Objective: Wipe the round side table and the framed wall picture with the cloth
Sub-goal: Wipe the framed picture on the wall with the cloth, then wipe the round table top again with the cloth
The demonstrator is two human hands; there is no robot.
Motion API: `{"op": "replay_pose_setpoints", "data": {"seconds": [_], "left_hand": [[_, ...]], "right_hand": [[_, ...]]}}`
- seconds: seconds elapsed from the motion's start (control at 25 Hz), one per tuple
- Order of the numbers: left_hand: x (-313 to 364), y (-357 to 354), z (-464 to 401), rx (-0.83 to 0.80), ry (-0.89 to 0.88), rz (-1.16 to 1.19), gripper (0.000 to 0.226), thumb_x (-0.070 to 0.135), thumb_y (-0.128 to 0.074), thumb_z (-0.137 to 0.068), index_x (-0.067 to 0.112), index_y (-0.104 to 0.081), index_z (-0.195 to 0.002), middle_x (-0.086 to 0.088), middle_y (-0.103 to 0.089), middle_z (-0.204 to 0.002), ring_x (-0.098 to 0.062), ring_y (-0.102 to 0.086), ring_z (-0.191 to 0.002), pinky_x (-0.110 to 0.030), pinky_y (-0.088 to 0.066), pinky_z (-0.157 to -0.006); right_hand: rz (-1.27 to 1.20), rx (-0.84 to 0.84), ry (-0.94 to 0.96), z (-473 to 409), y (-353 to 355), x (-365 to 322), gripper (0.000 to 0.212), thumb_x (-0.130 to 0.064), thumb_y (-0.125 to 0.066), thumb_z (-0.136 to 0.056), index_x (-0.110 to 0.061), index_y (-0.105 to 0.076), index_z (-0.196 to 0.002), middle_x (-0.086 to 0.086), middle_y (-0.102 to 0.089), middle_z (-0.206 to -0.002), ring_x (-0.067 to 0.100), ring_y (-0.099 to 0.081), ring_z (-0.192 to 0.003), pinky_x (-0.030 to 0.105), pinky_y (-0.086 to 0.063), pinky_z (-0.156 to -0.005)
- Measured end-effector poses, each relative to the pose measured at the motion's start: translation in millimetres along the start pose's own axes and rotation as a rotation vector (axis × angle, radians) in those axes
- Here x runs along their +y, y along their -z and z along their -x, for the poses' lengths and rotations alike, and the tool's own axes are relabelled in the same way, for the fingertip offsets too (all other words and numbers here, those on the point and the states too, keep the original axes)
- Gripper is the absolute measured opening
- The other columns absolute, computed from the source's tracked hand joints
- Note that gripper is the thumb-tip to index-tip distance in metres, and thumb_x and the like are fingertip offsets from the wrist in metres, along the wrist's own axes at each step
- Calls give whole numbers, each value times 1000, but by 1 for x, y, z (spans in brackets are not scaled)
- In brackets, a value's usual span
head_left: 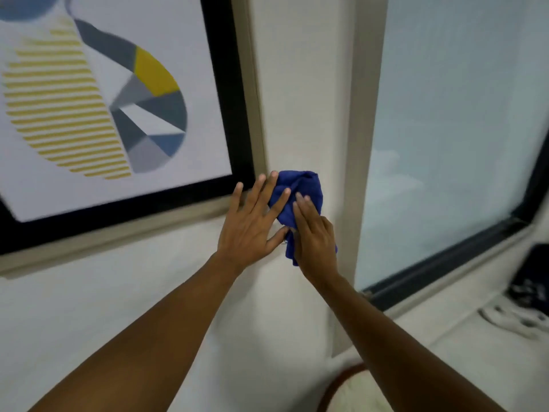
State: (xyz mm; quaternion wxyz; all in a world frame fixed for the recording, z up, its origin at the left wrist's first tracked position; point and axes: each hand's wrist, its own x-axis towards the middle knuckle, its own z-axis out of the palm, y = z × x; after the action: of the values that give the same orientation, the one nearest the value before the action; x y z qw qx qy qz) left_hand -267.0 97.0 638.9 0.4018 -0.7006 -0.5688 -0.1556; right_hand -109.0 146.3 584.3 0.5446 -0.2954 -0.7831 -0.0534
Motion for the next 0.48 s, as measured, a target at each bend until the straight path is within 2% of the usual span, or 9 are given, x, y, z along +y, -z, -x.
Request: {"op": "replay_pose_setpoints", "data": {"seconds": [0.12, 0.2, 0.36, 0.48], "left_hand": [[76, -55, 28, -126, -96, 105, 75, 64, -20, -99, 22, -10, -160, -14, -1, -167, -32, -3, -155, -59, -4, -121], [130, -95, 58, -210, -153, 188, 77, 64, -23, -98, 21, -10, -160, -15, -6, -168, -33, -4, -155, -59, -5, -121], [257, -170, 150, -403, -232, 396, 72, 62, -31, -100, 20, -23, -158, -16, -21, -165, -33, -15, -153, -59, -17, -121], [357, -218, 239, -597, -297, 520, 71, 56, -38, -99, 19, -23, -158, -17, -19, -166, -33, -15, -153, -57, -16, -121]], "right_hand": [[74, -151, -113, 88, 22, 51, 50, -22, -49, -99, -2, -43, -144, 12, -41, -152, 21, -31, -144, 34, -29, -115], [131, -293, -192, 157, 37, 81, 54, -22, -52, -96, -7, -39, -147, 7, -37, -153, 18, -26, -145, 34, -25, -116], [190, -551, -387, 316, 69, 124, 68, -13, -64, -91, -13, -31, -151, 4, -35, -157, 20, -27, -147, 41, -37, -111], [202, -700, -510, 445, 83, 145, 67, -9, -67, -90, -12, -35, -150, 2, -35, -156, 18, -29, -146, 38, -41, -107]]}}
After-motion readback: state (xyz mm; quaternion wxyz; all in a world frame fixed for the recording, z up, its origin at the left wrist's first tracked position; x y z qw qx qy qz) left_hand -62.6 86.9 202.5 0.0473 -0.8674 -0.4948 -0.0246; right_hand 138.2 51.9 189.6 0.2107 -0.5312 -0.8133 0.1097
